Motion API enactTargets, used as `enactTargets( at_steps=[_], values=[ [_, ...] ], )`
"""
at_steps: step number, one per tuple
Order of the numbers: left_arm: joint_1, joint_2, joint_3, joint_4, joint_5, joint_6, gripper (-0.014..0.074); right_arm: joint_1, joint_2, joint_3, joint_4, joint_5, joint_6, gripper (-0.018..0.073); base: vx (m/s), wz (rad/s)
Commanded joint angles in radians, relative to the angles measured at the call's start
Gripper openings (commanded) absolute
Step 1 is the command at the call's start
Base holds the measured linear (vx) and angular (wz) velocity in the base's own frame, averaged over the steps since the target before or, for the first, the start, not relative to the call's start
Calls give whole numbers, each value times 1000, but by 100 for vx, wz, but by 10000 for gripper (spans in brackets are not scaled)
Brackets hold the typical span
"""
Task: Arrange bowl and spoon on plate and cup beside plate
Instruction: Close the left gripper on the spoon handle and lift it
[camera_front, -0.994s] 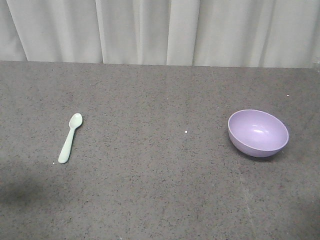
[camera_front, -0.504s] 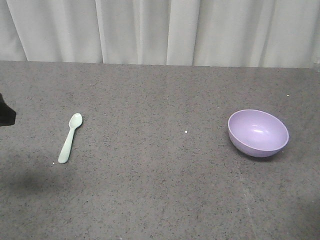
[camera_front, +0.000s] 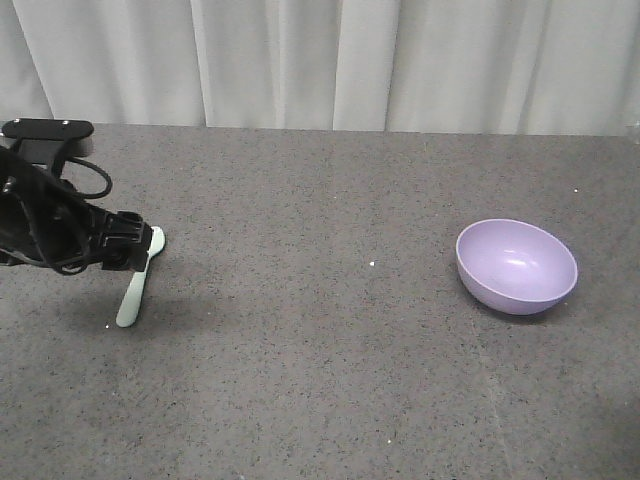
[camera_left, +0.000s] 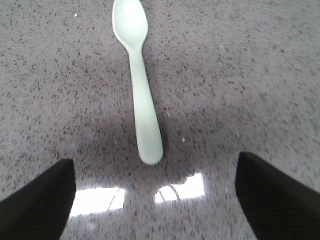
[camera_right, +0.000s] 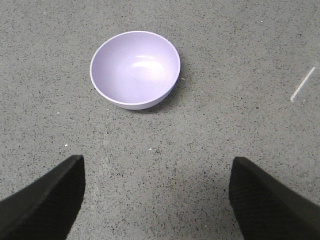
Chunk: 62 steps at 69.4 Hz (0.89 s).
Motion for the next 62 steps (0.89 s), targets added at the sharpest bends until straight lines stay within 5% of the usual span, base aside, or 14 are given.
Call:
enactTargets(
  at_steps=[1,30,62],
  values=[
    [-7,26,-81,0,-42,-24,584,-5,6,-32,-1,-63,-9,580,0,0],
    [-7,250,-275,57,30,-27,576,-5,6,-32,-2,-63,-9,580,0,0],
    [-7,352,-285,57,-6,-27,576,-5,6,-32,-2,-66,-9,580,0,0]
  ],
)
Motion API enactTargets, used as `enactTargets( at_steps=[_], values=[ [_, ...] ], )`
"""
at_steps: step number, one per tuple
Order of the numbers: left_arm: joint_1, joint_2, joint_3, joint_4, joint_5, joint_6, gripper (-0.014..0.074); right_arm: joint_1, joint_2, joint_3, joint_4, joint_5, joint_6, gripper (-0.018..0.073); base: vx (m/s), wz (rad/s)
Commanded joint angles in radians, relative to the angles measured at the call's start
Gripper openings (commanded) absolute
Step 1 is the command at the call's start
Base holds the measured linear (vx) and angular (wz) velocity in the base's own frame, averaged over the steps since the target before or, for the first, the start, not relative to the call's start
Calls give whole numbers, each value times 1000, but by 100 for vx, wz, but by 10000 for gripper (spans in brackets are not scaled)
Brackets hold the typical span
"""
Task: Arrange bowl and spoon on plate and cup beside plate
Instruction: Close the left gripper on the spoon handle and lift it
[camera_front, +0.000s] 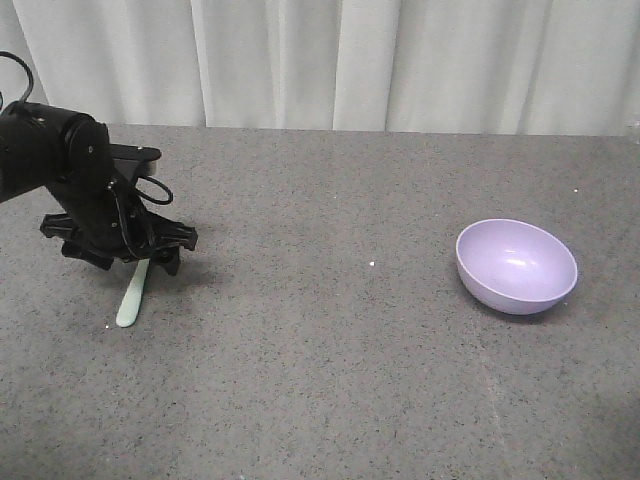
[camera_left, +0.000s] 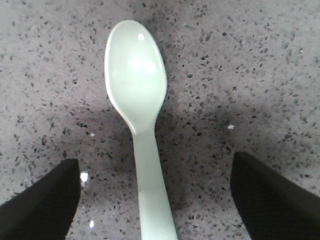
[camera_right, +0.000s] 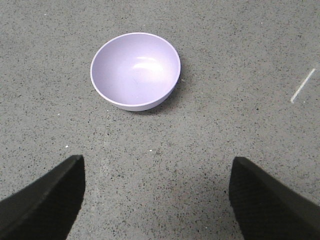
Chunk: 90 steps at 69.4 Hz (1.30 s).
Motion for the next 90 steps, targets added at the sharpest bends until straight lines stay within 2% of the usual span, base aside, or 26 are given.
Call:
enactTargets(
  at_steps=[1,47,55,69,90],
  values=[
    [-7,-40,-30,3,-40,-6,576,-5,6,-32,-2,-60,-9,580,0,0],
    [-6,4,-30,3,-16,-7,575,-5,6,-32,-5,-59,-9,580,0,0],
    [-6,4,-30,3,-7,-7,547,-5,6,-32,-5,-59,-9,580,0,0],
    [-6,4,-30,3,7,-7,379,-5,6,-32,-5,-59,-9,580,0,0],
    [-6,3,-30,5,7,-7,-1,-5,6,-32,-5,-56,-9,580,0,0]
  ],
)
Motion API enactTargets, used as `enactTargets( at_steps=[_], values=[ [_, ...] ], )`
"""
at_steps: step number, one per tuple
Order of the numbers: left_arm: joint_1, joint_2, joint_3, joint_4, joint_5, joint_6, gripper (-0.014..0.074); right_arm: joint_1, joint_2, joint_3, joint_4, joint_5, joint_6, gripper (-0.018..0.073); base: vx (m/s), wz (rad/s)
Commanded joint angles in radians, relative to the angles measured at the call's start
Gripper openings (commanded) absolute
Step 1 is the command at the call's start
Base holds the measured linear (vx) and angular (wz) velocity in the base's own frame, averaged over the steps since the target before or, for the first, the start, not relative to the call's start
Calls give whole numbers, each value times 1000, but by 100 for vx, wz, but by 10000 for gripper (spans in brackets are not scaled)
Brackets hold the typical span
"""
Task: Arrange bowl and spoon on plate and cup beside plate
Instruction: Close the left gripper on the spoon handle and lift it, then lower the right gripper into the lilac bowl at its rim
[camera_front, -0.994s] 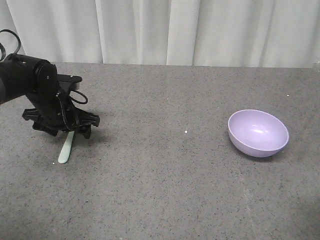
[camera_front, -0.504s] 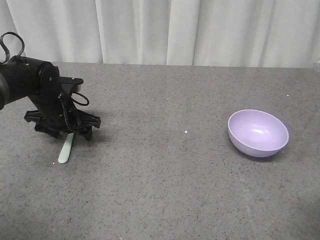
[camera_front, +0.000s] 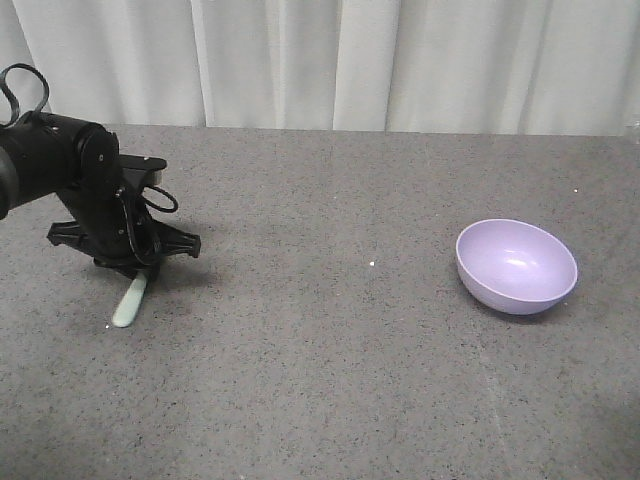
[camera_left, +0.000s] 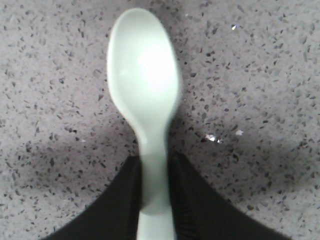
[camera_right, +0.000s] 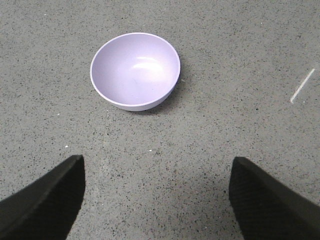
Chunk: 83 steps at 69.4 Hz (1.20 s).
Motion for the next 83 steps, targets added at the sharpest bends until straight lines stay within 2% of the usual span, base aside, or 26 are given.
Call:
enactTargets(
  at_steps=[1,25,65,83],
  values=[
    [-6,-37,-22,8,3,-5,-9,-5,6,-32,-5,-56,-9,580,0,0],
    [-6,-90,-22,30,25,-6,-8,-5,6,-32,-5,-56,-9,580,0,0],
    [-6,-597,-22,29,131,-3,-8,-5,6,-32,-5,-56,-9,580,0,0],
    [-6,-738,-22,29,196,5,-8,-5,6,-32,-5,-56,-9,580,0,0]
  ],
)
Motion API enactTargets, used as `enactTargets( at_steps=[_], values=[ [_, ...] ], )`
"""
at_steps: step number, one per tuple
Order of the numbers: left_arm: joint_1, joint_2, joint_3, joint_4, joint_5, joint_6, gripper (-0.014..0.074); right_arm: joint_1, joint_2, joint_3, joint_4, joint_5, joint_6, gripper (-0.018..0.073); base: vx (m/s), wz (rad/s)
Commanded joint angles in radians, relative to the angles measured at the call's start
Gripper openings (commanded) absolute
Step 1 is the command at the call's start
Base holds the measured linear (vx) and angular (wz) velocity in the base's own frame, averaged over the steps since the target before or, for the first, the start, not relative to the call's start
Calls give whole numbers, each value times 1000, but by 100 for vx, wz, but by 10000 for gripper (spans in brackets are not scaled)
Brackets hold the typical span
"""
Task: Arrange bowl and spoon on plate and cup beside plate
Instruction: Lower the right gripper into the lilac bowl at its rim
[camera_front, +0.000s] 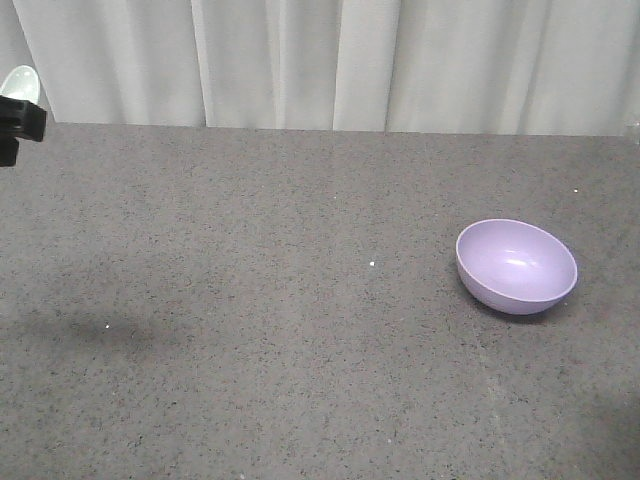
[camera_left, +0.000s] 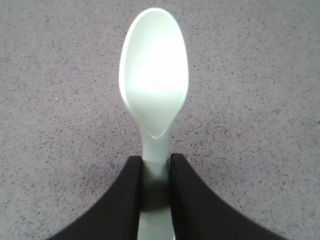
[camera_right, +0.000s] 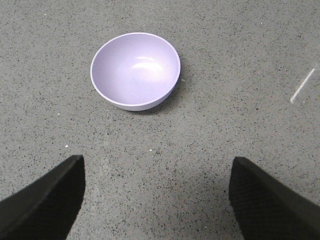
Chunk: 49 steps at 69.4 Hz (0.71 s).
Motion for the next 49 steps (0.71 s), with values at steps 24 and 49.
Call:
enactTargets(
  at_steps=[24,49],
  values=[
    [-6,-115,-28,4,-37,3,-8,-5,17,-32,10,-66,-9,580,0,0],
    [-6,-115,-28,4,-37,3,-8,-5,276,-32,-39,-249,-10,580,0,0]
  ],
)
